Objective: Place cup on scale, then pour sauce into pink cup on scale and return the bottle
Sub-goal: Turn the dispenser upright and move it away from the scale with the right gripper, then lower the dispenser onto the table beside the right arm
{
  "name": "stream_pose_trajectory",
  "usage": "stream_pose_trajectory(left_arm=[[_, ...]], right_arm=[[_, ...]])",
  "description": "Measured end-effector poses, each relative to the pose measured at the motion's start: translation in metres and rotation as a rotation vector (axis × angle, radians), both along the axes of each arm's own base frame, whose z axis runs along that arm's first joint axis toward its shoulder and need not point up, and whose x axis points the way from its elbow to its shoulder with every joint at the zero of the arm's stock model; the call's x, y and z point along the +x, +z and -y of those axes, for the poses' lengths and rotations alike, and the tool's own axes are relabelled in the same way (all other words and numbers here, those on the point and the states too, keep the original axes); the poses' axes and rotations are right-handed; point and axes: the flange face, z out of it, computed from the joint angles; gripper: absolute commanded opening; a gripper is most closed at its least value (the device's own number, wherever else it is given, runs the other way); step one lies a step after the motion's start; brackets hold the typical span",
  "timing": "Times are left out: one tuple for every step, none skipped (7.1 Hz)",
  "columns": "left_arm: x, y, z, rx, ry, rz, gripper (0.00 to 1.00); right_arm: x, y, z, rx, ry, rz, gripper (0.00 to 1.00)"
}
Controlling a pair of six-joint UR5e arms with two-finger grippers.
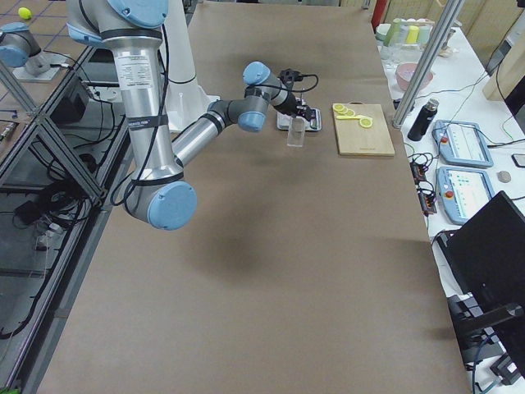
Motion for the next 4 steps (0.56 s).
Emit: stream_pose_trajectory(left_arm=[[0.000, 0.002, 0.001, -0.003, 0.000, 0.002, 0.99], [0.000, 0.003, 0.002, -0.006, 0.000, 0.004, 0.99], [0.000, 0.004, 0.002, -0.007, 0.000, 0.005, 0.99], [0.000, 0.005, 0.002, -0.010, 0.000, 0.006, 0.99]], right_arm=[[0.013, 0.033, 0.008, 0.006, -0.012, 0.041, 0.35], [0.027, 0.066, 0.017, 0.010, -0.025, 0.078, 0.35], [0.044, 0.096, 0.023, 0.010, -0.041, 0.105, 0.35], [0.064, 0.125, 0.022, 0.007, -0.057, 0.139, 0.35]])
